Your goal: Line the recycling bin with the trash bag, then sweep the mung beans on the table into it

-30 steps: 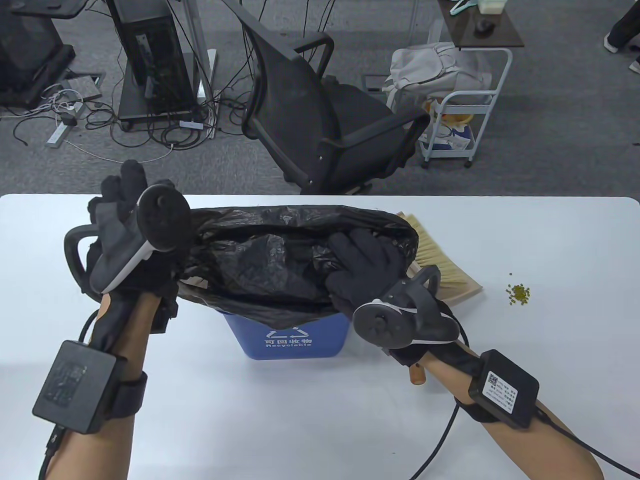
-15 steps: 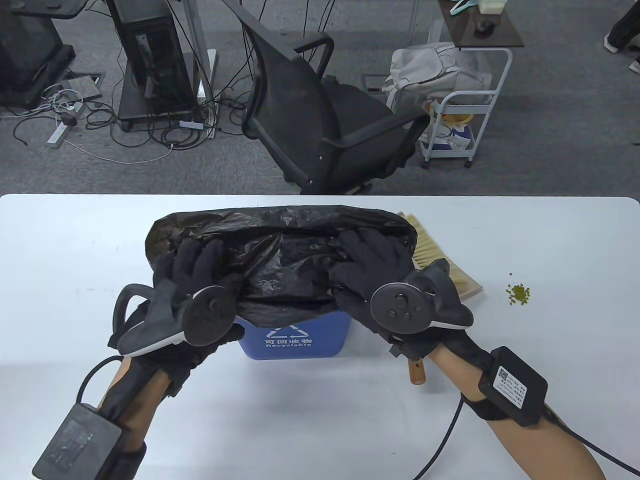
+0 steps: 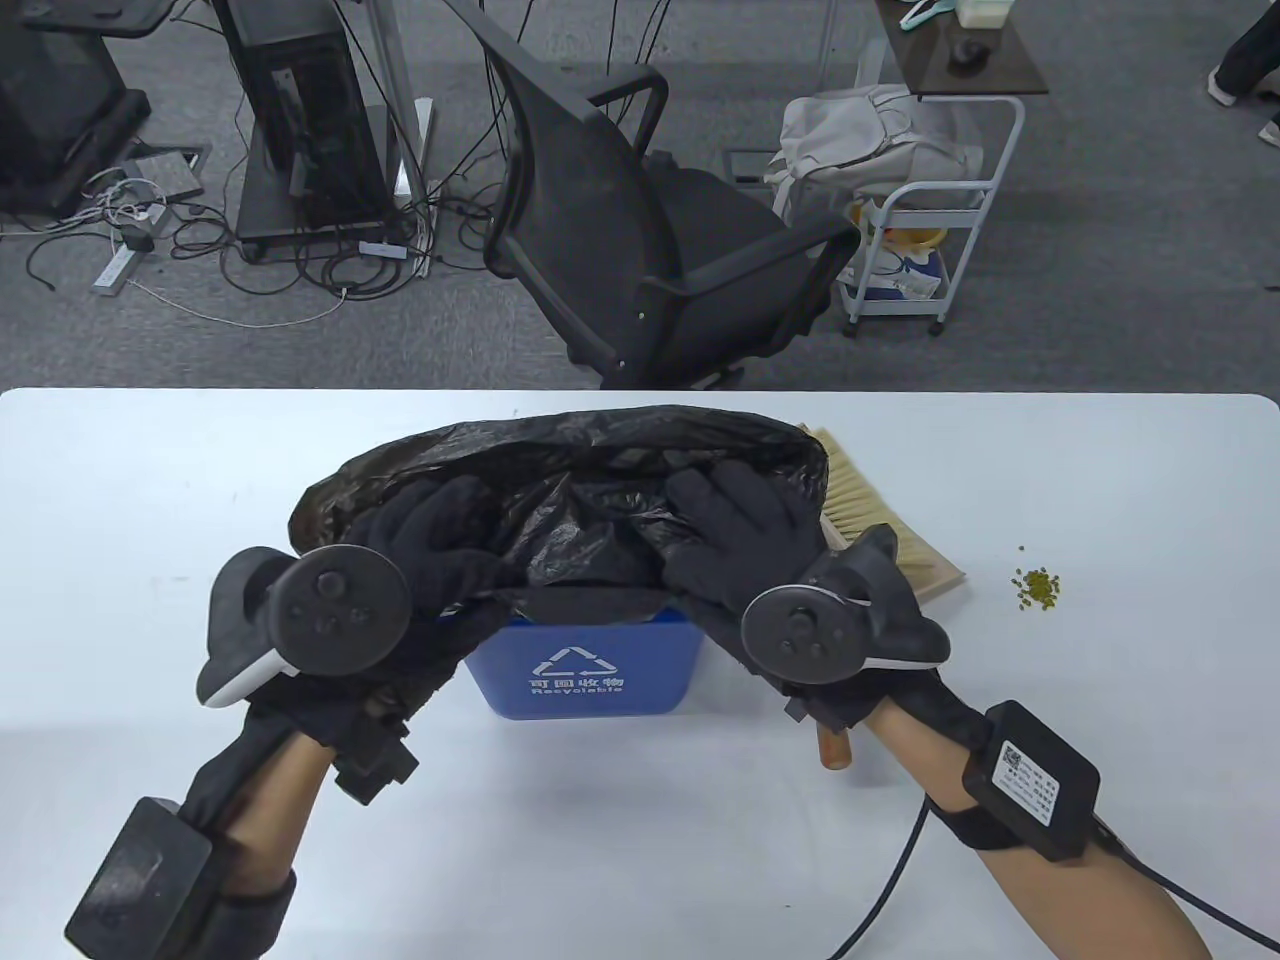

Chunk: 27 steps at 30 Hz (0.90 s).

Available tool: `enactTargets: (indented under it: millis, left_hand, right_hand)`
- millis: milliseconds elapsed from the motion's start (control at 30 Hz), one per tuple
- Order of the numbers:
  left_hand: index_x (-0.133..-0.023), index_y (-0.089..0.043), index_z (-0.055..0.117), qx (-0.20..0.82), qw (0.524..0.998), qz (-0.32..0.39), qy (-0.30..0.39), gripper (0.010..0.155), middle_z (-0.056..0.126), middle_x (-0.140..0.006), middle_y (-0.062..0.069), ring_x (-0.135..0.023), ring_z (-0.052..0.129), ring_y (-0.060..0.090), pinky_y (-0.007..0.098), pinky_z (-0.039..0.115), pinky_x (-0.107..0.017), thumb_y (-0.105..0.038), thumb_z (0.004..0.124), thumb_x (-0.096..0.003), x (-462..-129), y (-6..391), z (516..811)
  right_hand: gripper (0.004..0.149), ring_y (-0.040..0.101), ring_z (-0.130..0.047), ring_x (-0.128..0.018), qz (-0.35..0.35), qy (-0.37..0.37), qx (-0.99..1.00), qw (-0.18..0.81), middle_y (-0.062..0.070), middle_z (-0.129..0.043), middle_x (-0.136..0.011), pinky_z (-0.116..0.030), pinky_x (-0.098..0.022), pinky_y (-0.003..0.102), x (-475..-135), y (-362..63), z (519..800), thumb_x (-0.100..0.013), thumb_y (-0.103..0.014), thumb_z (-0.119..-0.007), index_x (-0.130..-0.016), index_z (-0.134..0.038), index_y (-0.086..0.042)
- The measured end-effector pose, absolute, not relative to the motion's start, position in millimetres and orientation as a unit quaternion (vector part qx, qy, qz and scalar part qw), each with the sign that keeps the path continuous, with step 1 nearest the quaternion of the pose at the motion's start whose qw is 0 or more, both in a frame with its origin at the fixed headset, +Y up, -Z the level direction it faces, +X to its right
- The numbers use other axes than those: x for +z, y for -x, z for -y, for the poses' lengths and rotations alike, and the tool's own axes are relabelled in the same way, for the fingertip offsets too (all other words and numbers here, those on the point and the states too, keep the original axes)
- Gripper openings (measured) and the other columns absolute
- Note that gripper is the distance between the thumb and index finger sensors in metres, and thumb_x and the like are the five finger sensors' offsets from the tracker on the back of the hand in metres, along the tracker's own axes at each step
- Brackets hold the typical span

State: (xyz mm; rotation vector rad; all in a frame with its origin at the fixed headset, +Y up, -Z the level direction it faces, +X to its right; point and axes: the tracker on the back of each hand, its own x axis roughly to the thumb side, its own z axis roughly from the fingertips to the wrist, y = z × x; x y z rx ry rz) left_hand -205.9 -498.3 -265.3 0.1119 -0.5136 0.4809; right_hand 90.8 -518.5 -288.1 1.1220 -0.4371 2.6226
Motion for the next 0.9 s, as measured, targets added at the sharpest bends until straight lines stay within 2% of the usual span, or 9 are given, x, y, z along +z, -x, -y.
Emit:
enactTargets:
  millis: [133, 200, 267, 367, 433, 533, 667, 833, 900]
  left_hand:
    - [-0.081, -0.009, 0.098, 0.262, 0.928, 0.266, -0.021, 0.041, 0.062, -0.119, 0.025, -0.106, 0.050, 0.066, 0.082, 0.043, -0.071, -0.032, 0.092, -0.0471, -265.1, 209.3, 497.0]
    - [-0.081, -0.009, 0.098, 0.233, 0.937, 0.261, -0.009, 0.041, 0.061, -0.119, 0.026, -0.107, 0.049, 0.066, 0.083, 0.040, -0.071, -0.032, 0.093, -0.0468, -264.4, 208.1, 498.6]
    - [-0.081, -0.011, 0.098, 0.170, 0.951, 0.257, 0.010, 0.042, 0.062, -0.119, 0.024, -0.107, 0.049, 0.066, 0.084, 0.040, -0.070, -0.034, 0.093, -0.0460, -265.0, 206.6, 503.1]
    - [-0.083, -0.011, 0.097, 0.104, 0.963, 0.243, 0.043, 0.052, 0.059, -0.121, 0.024, -0.108, 0.045, 0.067, 0.085, 0.037, -0.070, -0.043, 0.095, -0.0424, -267.3, 205.4, 512.0]
    - [-0.085, -0.011, 0.096, 0.094, 0.963, 0.240, 0.078, 0.059, 0.056, -0.122, 0.025, -0.108, 0.042, 0.068, 0.086, 0.035, -0.070, -0.049, 0.096, -0.0401, -270.5, 207.2, 516.4]
    - [-0.088, -0.009, 0.095, 0.118, 0.955, 0.247, 0.111, 0.065, 0.053, -0.123, 0.025, -0.109, 0.037, 0.069, 0.087, 0.032, -0.070, -0.049, 0.099, -0.0363, -273.5, 212.0, 515.2]
    - [-0.087, -0.010, 0.095, 0.148, 0.954, 0.250, 0.071, 0.068, 0.057, -0.122, 0.024, -0.109, 0.041, 0.068, 0.087, 0.036, -0.070, -0.053, 0.097, -0.0353, -273.2, 220.8, 503.3]
    - [-0.078, -0.009, 0.101, 0.228, 0.940, 0.241, -0.077, 0.054, 0.075, -0.113, 0.021, -0.104, 0.061, 0.066, 0.084, 0.047, -0.070, -0.047, 0.093, -0.0408, -269.5, 228.1, 485.2]
    - [-0.087, -0.013, 0.097, 0.217, 0.946, 0.233, -0.061, 0.052, 0.074, -0.114, 0.022, -0.104, 0.061, 0.067, 0.084, 0.048, -0.071, -0.042, 0.093, -0.0438, -273.3, 223.0, 485.3]
  right_hand:
    - [0.040, 0.066, -0.059, -0.096, 0.158, -0.390, 0.890, 0.176, 0.034, -0.064, -0.110, -0.049, -0.063, 0.077, -287.7, -103.9, 506.5, -0.050, -0.028, -0.077, -0.083, -0.088, -0.006]
    - [0.041, 0.066, -0.060, -0.095, 0.152, -0.401, 0.881, 0.200, 0.033, -0.067, -0.108, -0.049, -0.063, 0.078, -287.7, -108.5, 503.5, -0.050, -0.029, -0.077, -0.082, -0.088, -0.005]
    - [0.041, 0.064, -0.064, -0.095, 0.124, -0.410, 0.881, 0.204, 0.031, -0.075, -0.105, -0.048, -0.063, 0.078, -288.9, -110.2, 505.1, -0.051, -0.029, -0.076, -0.081, -0.088, -0.005]
    - [0.041, 0.059, -0.074, -0.093, 0.073, -0.422, 0.881, 0.199, 0.027, -0.084, -0.099, -0.048, -0.062, 0.079, -292.1, -109.1, 514.1, -0.051, -0.031, -0.076, -0.079, -0.089, -0.004]
    - [0.042, 0.056, -0.079, -0.090, 0.030, -0.436, 0.880, 0.189, 0.027, -0.086, -0.097, -0.049, -0.062, 0.079, -294.1, -106.4, 521.8, -0.051, -0.032, -0.076, -0.078, -0.090, -0.004]
    - [0.043, 0.054, -0.081, -0.089, -0.019, -0.451, 0.874, 0.178, 0.027, -0.087, -0.095, -0.051, -0.062, 0.079, -292.6, -104.3, 525.7, -0.052, -0.033, -0.076, -0.080, -0.090, -0.004]
    - [0.050, 0.054, -0.089, -0.081, 0.023, -0.449, 0.874, 0.184, 0.029, -0.088, -0.094, -0.064, -0.060, 0.071, -288.4, -108.2, 513.8, -0.052, -0.039, -0.075, -0.084, -0.092, -0.005]
    - [0.045, 0.050, -0.095, -0.074, 0.144, -0.399, 0.882, 0.205, 0.028, -0.093, -0.089, -0.069, -0.057, 0.069, -294.3, -116.6, 491.3, -0.051, -0.030, -0.078, -0.085, -0.094, -0.005]
    - [0.044, 0.049, -0.095, -0.076, 0.153, -0.385, 0.893, 0.174, 0.026, -0.093, -0.090, -0.068, -0.058, 0.069, -300.1, -114.5, 490.5, -0.050, -0.027, -0.080, -0.087, -0.093, -0.008]
